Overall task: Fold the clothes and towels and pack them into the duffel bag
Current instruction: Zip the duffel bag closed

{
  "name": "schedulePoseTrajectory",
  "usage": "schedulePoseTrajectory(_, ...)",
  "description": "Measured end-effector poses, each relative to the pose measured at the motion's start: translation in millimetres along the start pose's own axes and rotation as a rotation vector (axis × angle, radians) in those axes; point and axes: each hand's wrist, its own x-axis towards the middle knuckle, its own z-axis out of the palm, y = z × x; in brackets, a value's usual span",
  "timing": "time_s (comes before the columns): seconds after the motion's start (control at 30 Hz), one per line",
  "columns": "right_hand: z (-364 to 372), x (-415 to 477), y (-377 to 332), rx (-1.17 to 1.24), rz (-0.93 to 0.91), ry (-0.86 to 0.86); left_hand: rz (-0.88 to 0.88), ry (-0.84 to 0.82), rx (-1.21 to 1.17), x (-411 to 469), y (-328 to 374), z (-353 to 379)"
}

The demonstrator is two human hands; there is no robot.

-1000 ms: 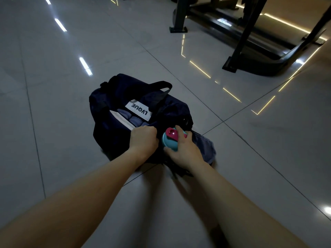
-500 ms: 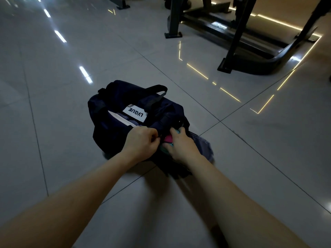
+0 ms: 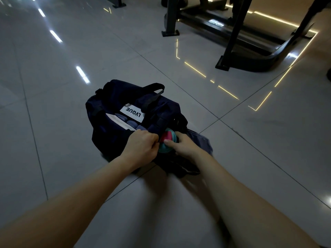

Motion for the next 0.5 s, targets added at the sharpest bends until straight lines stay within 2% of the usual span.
schedulePoseTrajectory(0.13, 9, 7, -11, -0.167, -0.072, -0.027, 0.063, -0.01, -0.044, -7, -3, -1)
schedulePoseTrajectory(0.33, 13, 10, -12, 0.176, 0.072, -0.016, -0.069, -0.047, 0.027, -6, 2, 8)
schedulePoseTrajectory(0.43, 23, 16, -15, 0.131, 0.038, 0.07, -0.18, -0.149, 0.117, -5, 5, 10)
schedulePoseTrajectory(0.5, 23, 17, -15, 0.115, 0.028, 0.088, -0.226, -0.143, 0.061, -2, 1, 6)
